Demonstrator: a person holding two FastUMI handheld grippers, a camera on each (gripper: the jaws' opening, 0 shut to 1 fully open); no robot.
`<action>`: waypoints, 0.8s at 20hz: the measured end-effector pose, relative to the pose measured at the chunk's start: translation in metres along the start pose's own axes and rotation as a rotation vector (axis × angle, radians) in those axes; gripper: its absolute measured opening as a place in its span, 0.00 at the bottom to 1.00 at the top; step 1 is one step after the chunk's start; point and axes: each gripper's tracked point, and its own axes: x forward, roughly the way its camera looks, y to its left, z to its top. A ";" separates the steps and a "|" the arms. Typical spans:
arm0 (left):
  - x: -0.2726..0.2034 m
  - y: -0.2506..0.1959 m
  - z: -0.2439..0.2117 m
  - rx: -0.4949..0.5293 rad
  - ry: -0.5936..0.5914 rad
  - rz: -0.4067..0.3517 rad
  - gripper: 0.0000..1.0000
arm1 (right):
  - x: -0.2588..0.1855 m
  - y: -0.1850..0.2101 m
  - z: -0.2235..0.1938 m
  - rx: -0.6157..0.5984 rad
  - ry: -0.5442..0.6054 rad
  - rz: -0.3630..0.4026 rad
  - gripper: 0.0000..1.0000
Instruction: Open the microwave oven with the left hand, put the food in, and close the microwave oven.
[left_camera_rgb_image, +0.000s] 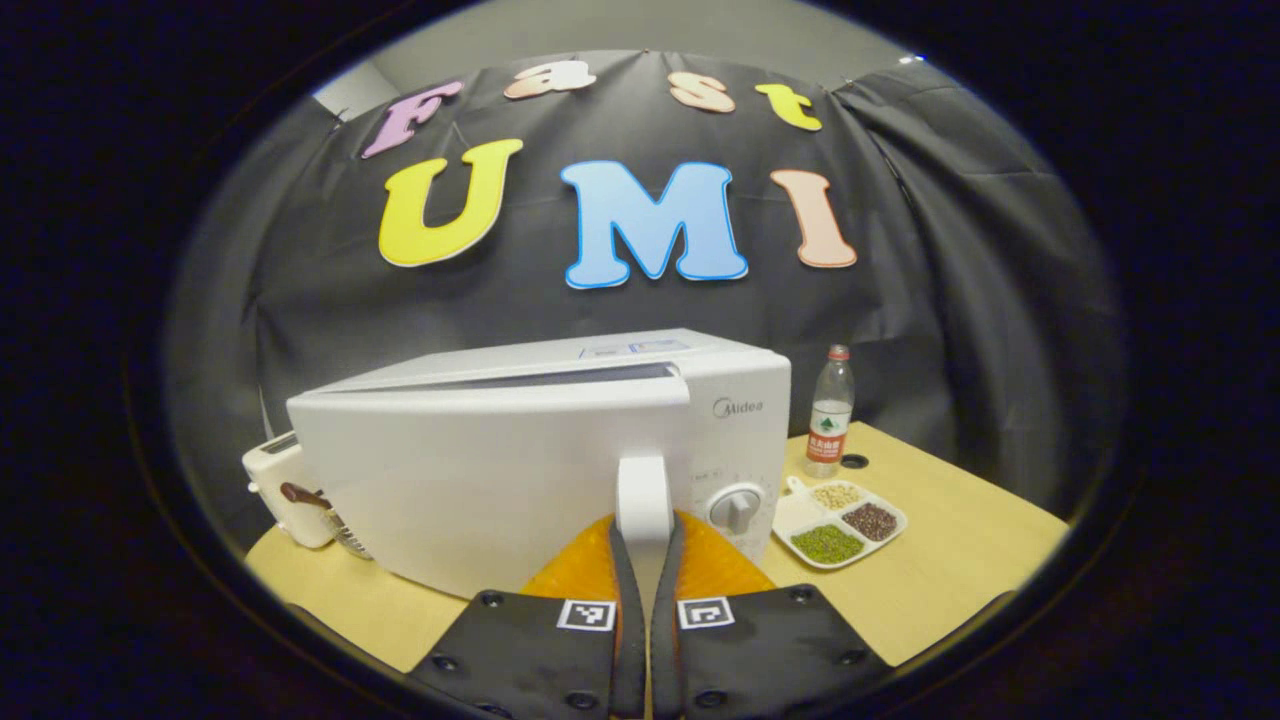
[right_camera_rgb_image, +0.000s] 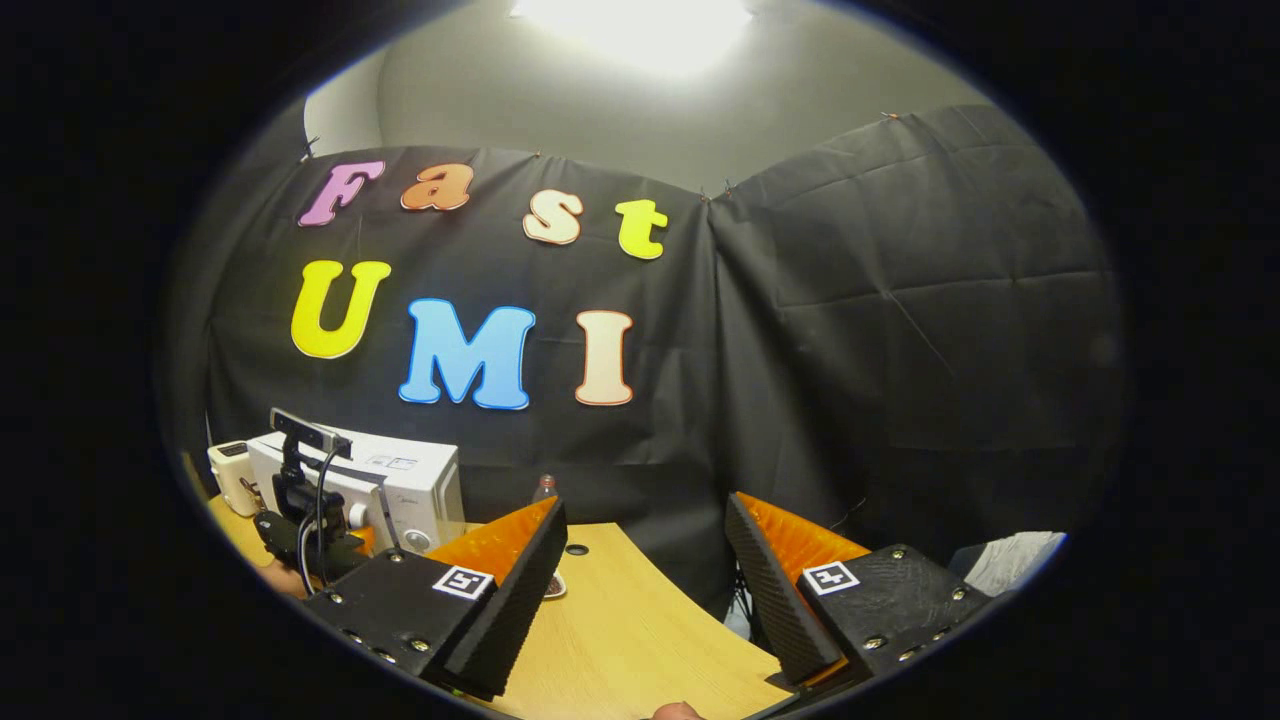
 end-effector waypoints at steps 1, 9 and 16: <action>-0.006 0.001 -0.007 -0.008 0.017 -0.006 0.08 | 0.000 -0.001 -0.001 0.000 -0.002 0.012 0.96; -0.076 0.025 -0.020 -0.020 0.032 0.065 0.09 | -0.023 0.009 0.005 0.032 -0.038 0.162 0.97; -0.135 0.061 -0.034 -0.032 0.059 0.168 0.09 | -0.050 0.012 0.001 0.061 -0.040 0.300 0.96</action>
